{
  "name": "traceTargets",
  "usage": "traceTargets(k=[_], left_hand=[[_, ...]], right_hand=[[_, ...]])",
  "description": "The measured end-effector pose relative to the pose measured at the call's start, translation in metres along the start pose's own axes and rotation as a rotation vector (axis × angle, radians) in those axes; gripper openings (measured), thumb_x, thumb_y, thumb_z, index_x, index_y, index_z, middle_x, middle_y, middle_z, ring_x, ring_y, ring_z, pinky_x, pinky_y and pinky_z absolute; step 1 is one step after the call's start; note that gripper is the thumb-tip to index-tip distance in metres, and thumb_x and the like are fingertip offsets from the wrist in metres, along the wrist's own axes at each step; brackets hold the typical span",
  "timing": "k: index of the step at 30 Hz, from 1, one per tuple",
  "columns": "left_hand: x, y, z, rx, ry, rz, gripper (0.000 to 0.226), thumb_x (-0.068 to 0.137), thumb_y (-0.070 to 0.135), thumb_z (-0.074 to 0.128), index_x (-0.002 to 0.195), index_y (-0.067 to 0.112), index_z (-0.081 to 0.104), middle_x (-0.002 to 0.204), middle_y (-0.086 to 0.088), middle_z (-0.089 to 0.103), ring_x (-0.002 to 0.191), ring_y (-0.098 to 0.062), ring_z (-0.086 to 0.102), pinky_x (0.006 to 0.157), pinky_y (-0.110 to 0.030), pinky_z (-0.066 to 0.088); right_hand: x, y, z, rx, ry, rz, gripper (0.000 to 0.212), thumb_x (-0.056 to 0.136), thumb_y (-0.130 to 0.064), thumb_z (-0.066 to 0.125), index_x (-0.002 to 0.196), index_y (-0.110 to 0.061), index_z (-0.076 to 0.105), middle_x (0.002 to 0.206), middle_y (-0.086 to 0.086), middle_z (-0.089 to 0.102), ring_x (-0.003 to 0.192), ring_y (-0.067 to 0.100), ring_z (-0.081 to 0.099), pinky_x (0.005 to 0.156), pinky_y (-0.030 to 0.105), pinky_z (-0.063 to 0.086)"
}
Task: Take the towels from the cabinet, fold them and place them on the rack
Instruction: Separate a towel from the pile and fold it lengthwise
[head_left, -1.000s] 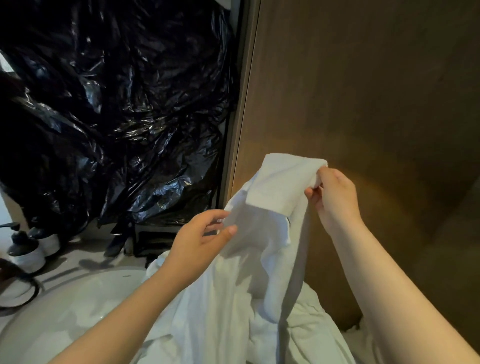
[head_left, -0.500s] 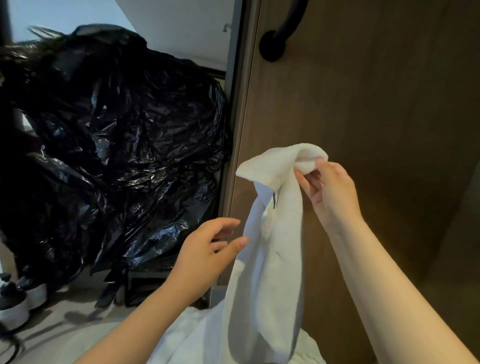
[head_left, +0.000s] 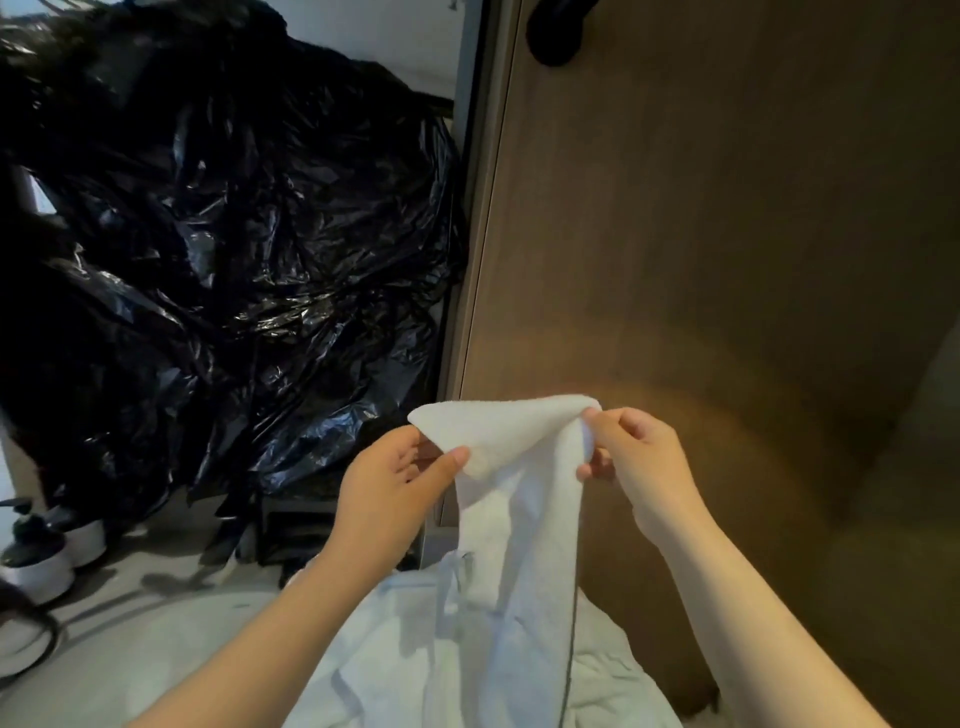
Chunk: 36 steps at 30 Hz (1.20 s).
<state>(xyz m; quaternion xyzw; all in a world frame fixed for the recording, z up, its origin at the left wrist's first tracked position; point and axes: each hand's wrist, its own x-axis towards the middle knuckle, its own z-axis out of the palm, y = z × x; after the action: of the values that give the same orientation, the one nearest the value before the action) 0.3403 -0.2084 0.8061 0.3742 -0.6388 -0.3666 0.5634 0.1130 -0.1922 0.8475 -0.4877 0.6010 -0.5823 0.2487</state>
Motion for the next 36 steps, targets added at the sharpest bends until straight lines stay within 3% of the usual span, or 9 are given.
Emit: traceTargets(k=[5,7,12,15,20,22,27,31,36], left_hand=[[-0.005,-0.028,-0.003,0.107,0.007,-0.176,0.011,0.092,0.016,0.061,0.090,0.026,0.066,0.089,0.004,0.073,0.079,-0.013,0.070,0.080,-0.044,0.058],[-0.005,-0.032,-0.003,0.137,-0.019,-0.180,0.008,0.094,0.018,0.057,0.093,0.023,0.062,0.093,0.002,0.069,0.085,-0.016,0.067,0.079,-0.041,0.058],[0.003,-0.020,-0.005,0.242,-0.122,-0.040,0.014,0.098,0.020,0.046,0.094,0.025,0.059,0.085,-0.001,0.059,0.071,-0.010,0.051,0.066,-0.024,0.038],[0.009,-0.003,-0.006,0.230,-0.202,0.041,0.016,0.099,0.018,0.047,0.099,0.021,0.063,0.090,-0.009,0.061,0.078,-0.023,0.053,0.066,-0.022,0.038],[0.012,0.020,-0.009,0.151,-0.262,0.132,0.021,0.098,0.014,0.052,0.105,0.024,0.069,0.090,0.016,0.068,0.078,0.000,0.060,0.070,-0.012,0.046],[0.014,0.024,-0.012,0.147,-0.272,0.146,0.020,0.098,0.014,0.053,0.104,0.022,0.070,0.088,0.015,0.068,0.078,0.000,0.061,0.070,-0.014,0.048],[0.021,0.029,-0.023,0.236,-0.225,0.175,0.014,0.095,0.024,0.058,0.090,0.023,0.071,0.080,0.005,0.068,0.067,-0.002,0.058,0.062,-0.018,0.046],[0.027,0.031,-0.021,0.315,-0.226,0.139,0.018,0.089,0.040,0.062,0.086,0.023,0.067,0.074,0.000,0.064,0.059,-0.001,0.053,0.054,-0.015,0.041],[0.039,0.041,-0.024,0.325,-0.026,0.285,0.023,0.093,0.025,0.059,0.076,0.009,0.062,0.065,-0.002,0.053,0.057,-0.005,0.045,0.055,-0.015,0.036]], right_hand=[[-0.025,0.055,0.001,-0.115,-0.182,0.125,0.022,0.095,-0.029,0.063,0.085,-0.010,0.072,0.072,0.004,0.069,0.065,0.012,0.065,0.054,0.013,0.049],[-0.030,0.061,0.000,-0.142,-0.219,0.114,0.016,0.091,-0.031,0.067,0.096,-0.017,0.071,0.084,0.002,0.072,0.076,0.013,0.069,0.057,0.012,0.051],[-0.029,0.038,0.004,-0.101,-0.279,-0.110,0.043,0.076,-0.056,0.066,0.115,-0.037,0.065,0.103,-0.029,0.067,0.096,-0.016,0.059,0.069,0.000,0.044],[-0.023,0.021,0.012,-0.131,-0.386,-0.194,0.043,0.076,-0.061,0.061,0.117,-0.047,0.060,0.112,-0.038,0.061,0.106,-0.017,0.055,0.076,-0.002,0.044],[-0.013,0.009,0.029,-0.044,-0.531,-0.222,0.043,0.084,-0.053,0.062,0.124,-0.038,0.062,0.120,-0.026,0.065,0.115,-0.004,0.059,0.092,0.016,0.050],[-0.010,0.008,0.031,0.002,-0.561,-0.221,0.041,0.085,-0.048,0.063,0.124,-0.032,0.065,0.121,-0.016,0.068,0.116,0.005,0.062,0.099,0.027,0.049],[-0.010,0.005,0.032,0.038,-0.545,-0.245,0.031,0.086,-0.049,0.059,0.082,-0.020,0.069,0.080,-0.005,0.065,0.078,0.007,0.061,0.074,0.019,0.048],[-0.014,-0.004,0.042,0.020,-0.485,-0.415,0.033,0.091,-0.048,0.056,0.088,-0.017,0.065,0.085,0.010,0.062,0.073,0.022,0.059,0.065,0.023,0.047],[-0.015,-0.014,0.047,-0.017,-0.446,-0.434,0.023,0.094,-0.041,0.058,0.090,-0.023,0.071,0.087,-0.004,0.071,0.085,0.021,0.067,0.073,0.031,0.056]])
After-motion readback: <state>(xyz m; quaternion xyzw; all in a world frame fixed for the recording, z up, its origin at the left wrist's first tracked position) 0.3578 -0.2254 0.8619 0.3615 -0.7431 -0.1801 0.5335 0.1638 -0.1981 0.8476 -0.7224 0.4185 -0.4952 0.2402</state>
